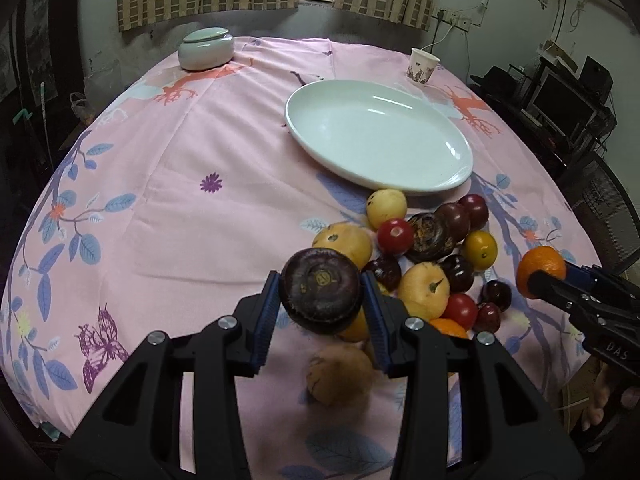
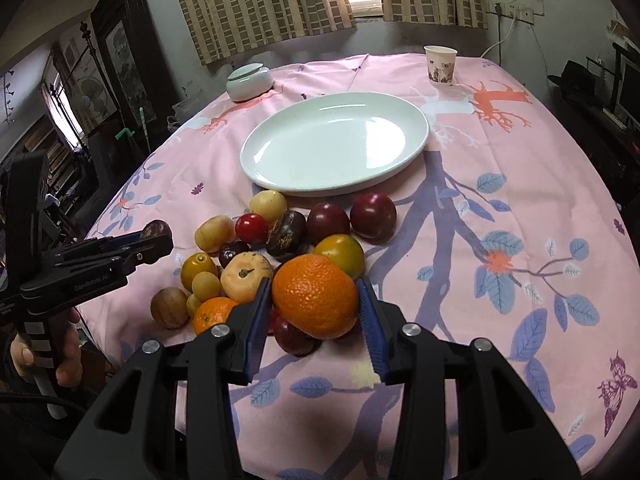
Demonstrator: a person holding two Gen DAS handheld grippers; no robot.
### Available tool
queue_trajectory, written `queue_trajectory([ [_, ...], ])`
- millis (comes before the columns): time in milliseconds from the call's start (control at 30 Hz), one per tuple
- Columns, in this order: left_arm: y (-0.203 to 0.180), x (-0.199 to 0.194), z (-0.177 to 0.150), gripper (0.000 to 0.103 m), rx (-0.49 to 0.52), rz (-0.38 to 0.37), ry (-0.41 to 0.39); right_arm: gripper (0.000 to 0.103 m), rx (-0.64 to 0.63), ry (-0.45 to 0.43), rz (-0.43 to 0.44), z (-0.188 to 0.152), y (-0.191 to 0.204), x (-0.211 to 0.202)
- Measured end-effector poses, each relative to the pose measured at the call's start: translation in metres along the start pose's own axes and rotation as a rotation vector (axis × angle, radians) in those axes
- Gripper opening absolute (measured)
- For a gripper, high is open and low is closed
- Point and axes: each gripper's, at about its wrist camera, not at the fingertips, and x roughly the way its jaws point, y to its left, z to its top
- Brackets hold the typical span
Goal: Organize fruits
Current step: 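Carry the plum and orange to the white plate and release both, then move both tools back toward the fruit pile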
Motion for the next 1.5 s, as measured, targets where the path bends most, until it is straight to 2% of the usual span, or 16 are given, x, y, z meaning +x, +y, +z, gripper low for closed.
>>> queue_trajectory([
  [133, -0.011, 0.0, 0.038, 0.041, 0.059, 0.021, -0.029, 0.043, -0.059, -0.017, -0.004, 0.029, 0.004, 0.003],
  [267, -0.021, 0.017, 0.092, 0.041, 0.085, 0.019, -0.033, 0.043, -0.118, -0.04, -0.006, 0.077, -0.001, 0.015],
  [433, -0.027, 0.074, 0.166, 0.042, 0.083, 0.049, -0.026, 0.043, -0.123, -0.06, -0.005, 0.15, -0.028, 0.065],
  [533, -0.027, 0.125, 0.197, 0.042, 0.064, 0.051, 0.035, 0.043, -0.129, -0.009, 0.001, 0.187, -0.042, 0.114],
  [667, -0.025, 0.176, 0.216, 0.042, 0.045, 0.046, 0.101, 0.043, -0.075, 0.104, 0.022, 0.215, -0.062, 0.176],
  [800, -0.024, 0.197, 0.222, 0.042, 0.025, 0.014, 0.126, 0.043, -0.078, 0.188, 0.01, 0.221, -0.073, 0.215],
  [933, -0.023, 0.212, 0.228, 0.041, 0.023, 0.028, 0.138, 0.043, -0.086, 0.201, 0.011, 0.221, -0.072, 0.225],
  [1000, -0.021, 0.217, 0.23, 0.043, 0.012, 0.038, 0.14, 0.049, -0.103, 0.178, -0.014, 0.221, -0.07, 0.223],
  [1033, -0.019, 0.217, 0.231, 0.049, 0.002, 0.044, 0.14, 0.053, -0.109, 0.163, -0.046, 0.221, -0.069, 0.221],
  [1067, -0.016, 0.217, 0.232, 0.061, -0.011, 0.052, 0.137, 0.057, -0.11, 0.147, -0.077, 0.222, -0.069, 0.218],
  [1100, -0.013, 0.215, 0.233, 0.063, -0.024, 0.038, 0.128, 0.066, -0.116, 0.119, -0.099, 0.223, -0.07, 0.212],
  [1167, -0.008, 0.206, 0.233, 0.081, -0.045, 0.017, 0.118, 0.069, -0.133, 0.091, -0.09, 0.223, -0.07, 0.2],
  [1300, -0.01, 0.161, 0.226, 0.081, -0.03, -0.004, 0.048, 0.07, -0.162, 0.052, -0.103, 0.219, -0.065, 0.159],
  [1367, -0.013, 0.125, 0.213, 0.086, -0.021, -0.034, -0.001, 0.071, -0.188, 0.019, -0.103, 0.208, -0.058, 0.127],
  [1433, -0.017, 0.084, 0.192, 0.092, 0.006, -0.038, -0.064, 0.077, -0.22, -0.012, -0.102, 0.193, -0.046, 0.098],
  [1500, -0.017, 0.048, 0.164, 0.096, 0.02, -0.035, -0.116, 0.096, -0.248, -0.053, -0.098, 0.167, -0.032, 0.062],
])
